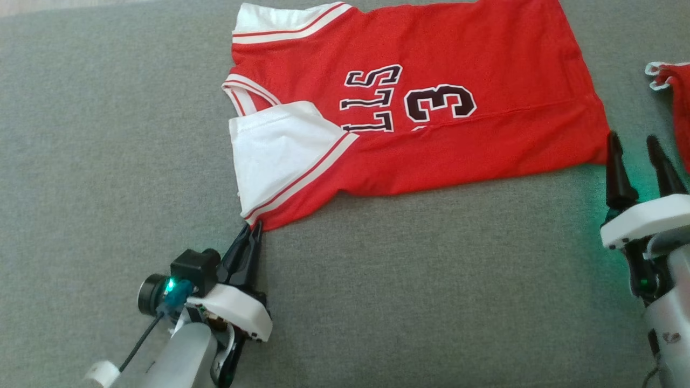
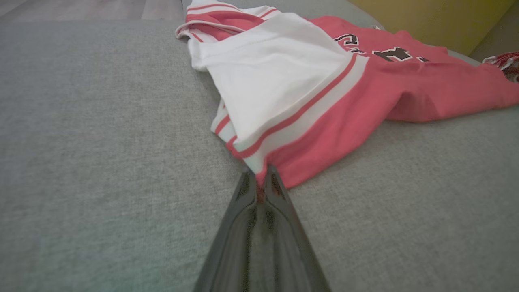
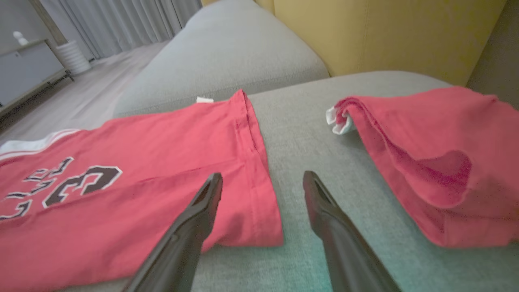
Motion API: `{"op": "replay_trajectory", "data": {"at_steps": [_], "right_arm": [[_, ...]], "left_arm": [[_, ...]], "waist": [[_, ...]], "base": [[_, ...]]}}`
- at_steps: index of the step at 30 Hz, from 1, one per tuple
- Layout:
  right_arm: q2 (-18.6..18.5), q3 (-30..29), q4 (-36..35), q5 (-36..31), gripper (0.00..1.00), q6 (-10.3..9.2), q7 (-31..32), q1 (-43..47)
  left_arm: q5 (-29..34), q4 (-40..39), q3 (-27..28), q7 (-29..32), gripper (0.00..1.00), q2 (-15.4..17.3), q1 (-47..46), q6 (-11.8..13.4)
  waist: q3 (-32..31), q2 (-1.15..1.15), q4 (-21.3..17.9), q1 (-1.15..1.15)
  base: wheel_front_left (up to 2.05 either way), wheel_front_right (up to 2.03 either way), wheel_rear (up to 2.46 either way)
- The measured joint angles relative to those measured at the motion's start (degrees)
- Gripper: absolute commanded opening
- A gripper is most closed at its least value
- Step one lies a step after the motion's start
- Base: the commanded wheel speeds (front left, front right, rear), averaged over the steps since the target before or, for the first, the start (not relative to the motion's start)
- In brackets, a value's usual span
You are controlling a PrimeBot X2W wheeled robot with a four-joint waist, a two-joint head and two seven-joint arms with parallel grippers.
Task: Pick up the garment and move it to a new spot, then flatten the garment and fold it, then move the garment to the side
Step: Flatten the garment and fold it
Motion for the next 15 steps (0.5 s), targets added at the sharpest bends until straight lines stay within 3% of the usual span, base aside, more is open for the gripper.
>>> {"op": "replay_trajectory", "data": {"at_steps": [13, 15], "right_arm": [[0.0, -2.3, 6.7, -3.6, 1.0, 0.0, 8.3, -0.2], [0.0, -2.2, 6.7, -3.6, 0.93, 0.0, 9.0, -0.3]], "left_arm": [[0.3, -4.5, -0.3, 0.8, 0.0, 2.8, 0.1, 0.4], [0.3, -5.4, -0.4, 1.2, 0.0, 3.1, 0.1, 0.6]], "waist": [[-0.1, 0.0, 2.1, 0.01], [-0.1, 0.0, 2.2, 0.0]], "base": [[0.0, 0.0, 0.0], [0.0, 0.0, 0.0]]}}
